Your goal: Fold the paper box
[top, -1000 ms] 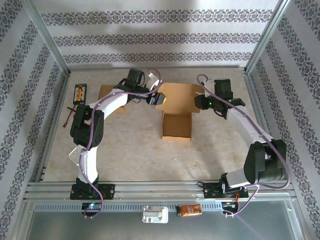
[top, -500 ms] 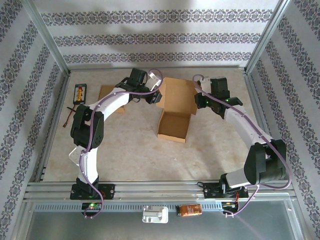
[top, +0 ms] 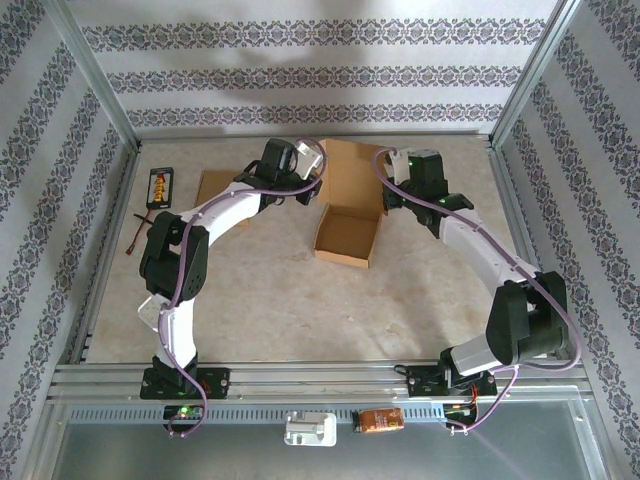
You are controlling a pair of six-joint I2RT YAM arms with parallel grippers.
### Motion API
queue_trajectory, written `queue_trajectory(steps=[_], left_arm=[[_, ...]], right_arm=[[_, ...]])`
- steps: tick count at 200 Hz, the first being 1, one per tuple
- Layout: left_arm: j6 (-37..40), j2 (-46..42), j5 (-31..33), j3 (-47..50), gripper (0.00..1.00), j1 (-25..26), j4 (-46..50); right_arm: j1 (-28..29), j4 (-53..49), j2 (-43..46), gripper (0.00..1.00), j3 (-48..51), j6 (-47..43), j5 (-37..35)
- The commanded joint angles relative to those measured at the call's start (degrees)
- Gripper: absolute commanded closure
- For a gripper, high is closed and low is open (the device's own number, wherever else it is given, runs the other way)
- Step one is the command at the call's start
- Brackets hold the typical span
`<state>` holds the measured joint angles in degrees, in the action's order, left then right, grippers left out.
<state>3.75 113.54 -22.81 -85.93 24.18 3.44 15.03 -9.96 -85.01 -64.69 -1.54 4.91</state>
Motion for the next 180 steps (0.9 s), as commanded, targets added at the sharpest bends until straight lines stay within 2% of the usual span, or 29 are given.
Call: queue_trajectory(steps=[1,21,40,87,108,180], left_arm=[[-0.9,-2.9,2.9,6.1,1.0,2.2,-17.1],[-0.1,-2.5,4.5,12.0,1.0,3.0,-29.5],[-1.2,-1.5,3.0,15.7,1.0,4.2,-37.5],[-4.0,-2.1,5.8,16.4,1.0,9.6,-36.0],[-5.4,-3.2,8.0,18.6,1.0,11.3,-38.4],[-10.9,-3.1,13.6,23.0,1.0,16.1,-39.4]], right_arm=[[2.2,9.2,-1.2,1.0,-1.9,-0.5,0.7],[4.3,17.8,-2.5,1.0,2.3,-2.6,-2.6],[5.6,20.0,-4.1,1.0,3.8,-2.1,-6.7],[6.5,26.5,-4.3,1.0,11.1,4.0,-10.3],[6.9,28.3,-3.4,1.0,14.5,6.6,-11.4],[7.4,35.2,3.2,1.0,29.0,8.6,-13.0]])
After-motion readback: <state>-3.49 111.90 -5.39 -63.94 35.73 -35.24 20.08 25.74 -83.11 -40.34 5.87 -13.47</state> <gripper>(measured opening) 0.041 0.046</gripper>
